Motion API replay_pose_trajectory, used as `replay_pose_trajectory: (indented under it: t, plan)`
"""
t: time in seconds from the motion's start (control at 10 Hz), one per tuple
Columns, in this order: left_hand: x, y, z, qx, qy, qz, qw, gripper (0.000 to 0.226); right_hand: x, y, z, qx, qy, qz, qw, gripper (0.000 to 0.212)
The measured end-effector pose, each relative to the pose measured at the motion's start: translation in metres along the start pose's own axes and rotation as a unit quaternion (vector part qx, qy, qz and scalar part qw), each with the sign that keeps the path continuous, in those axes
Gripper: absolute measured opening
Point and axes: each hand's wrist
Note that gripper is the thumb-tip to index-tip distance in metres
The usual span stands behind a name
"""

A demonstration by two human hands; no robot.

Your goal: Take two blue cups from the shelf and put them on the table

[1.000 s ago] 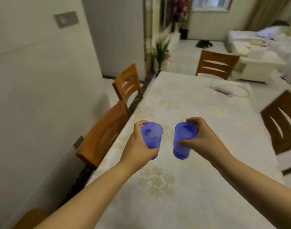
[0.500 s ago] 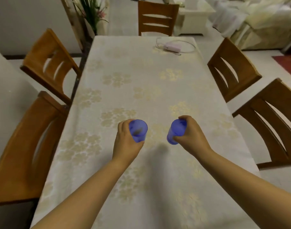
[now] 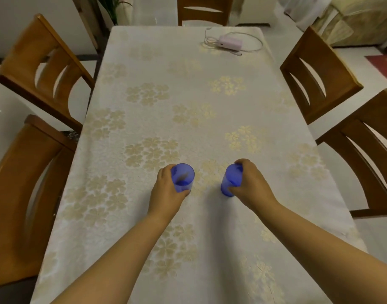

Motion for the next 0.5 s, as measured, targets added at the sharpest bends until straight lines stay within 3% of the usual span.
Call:
replay_pose_trajectory:
  t: [0.3,0.4,0.5]
  plan:
    - [0.006,-0.003,-0.01,-0.006,0.044,-0.019,0.999,0.07,-0.006,0.008,0.0,0.078,0.006,0.035,0.996,0.073]
    - [0.017,-0.003,-0.022,-0.061,0.072,-0.026,0.995,0.107,-0.004,0.014,-0.006,0.075,0.036,0.054,0.995,0.085]
    - [0.039,-0.004,-0.041,-0.09,0.075,-0.076,0.99,0.118,0.005,0.027,-0.011,0.058,0.13,0.038,0.989,0.1]
Point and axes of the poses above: each hand's wrist, its own x-axis away from the middle knuckle, its own y-axis out of the back of the hand, z = x × y, and after that the axes turned 7 degrees about -x, right-handed
